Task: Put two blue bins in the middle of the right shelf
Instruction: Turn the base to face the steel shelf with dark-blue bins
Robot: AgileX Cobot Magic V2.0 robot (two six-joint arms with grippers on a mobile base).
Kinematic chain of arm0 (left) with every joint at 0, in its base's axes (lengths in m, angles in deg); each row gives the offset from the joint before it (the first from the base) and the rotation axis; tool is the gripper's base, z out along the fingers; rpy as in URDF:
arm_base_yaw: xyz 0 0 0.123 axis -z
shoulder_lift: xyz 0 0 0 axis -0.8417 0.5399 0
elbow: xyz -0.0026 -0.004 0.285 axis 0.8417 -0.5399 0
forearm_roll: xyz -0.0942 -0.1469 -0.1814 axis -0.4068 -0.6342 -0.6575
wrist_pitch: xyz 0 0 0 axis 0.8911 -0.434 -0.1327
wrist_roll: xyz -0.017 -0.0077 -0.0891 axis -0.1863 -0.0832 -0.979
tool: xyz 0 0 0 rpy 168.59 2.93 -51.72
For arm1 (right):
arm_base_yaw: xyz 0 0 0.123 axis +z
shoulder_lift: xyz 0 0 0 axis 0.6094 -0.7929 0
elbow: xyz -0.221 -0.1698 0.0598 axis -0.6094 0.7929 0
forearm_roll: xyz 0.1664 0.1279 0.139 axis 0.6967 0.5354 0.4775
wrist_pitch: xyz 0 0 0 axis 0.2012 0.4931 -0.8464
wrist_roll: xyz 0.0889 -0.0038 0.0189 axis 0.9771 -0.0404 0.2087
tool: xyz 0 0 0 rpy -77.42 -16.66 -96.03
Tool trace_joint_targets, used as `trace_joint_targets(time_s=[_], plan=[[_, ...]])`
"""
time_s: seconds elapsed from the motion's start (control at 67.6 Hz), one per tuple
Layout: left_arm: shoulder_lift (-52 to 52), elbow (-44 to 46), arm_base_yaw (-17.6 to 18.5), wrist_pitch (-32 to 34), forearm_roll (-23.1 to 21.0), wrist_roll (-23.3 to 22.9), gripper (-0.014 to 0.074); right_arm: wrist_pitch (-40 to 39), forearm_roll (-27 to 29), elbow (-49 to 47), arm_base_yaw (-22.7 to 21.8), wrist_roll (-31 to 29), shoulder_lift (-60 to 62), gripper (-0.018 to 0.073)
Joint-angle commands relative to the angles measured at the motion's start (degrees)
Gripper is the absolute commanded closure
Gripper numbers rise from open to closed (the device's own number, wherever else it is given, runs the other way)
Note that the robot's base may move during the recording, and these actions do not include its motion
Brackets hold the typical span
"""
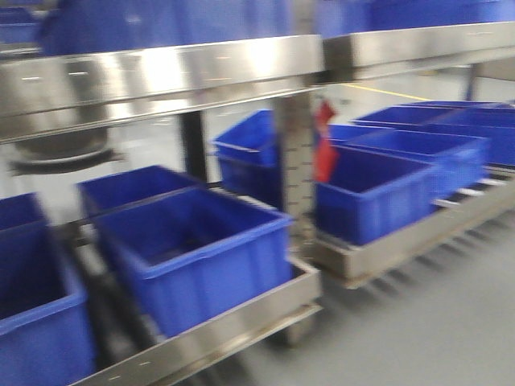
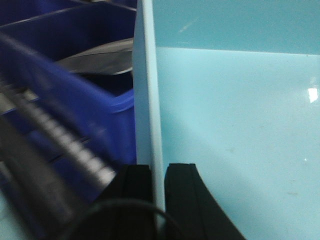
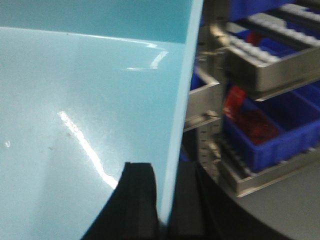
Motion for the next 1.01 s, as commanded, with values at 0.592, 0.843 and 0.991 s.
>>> trace_joint_targets(time_s=[0.592,0.843,0.991], plan=[[-0.9,0.9,0.4,3.7,-2.2,0.0,0.0707,-3.2,1.3,-0.6,0.3,-0.9,0.7,0.0712],[-0.9,0.9,0.4,3.7,-2.2,0.0,0.0707,-3.2,1.3,-0.6,0.3,-0.9,0.7,0.0712],[-0.9,0.9,0.4,3.7,-2.2,0.0,0.0707,-3.2,1.3,-0.6,0.3,-0.9,0.7,0.0712]])
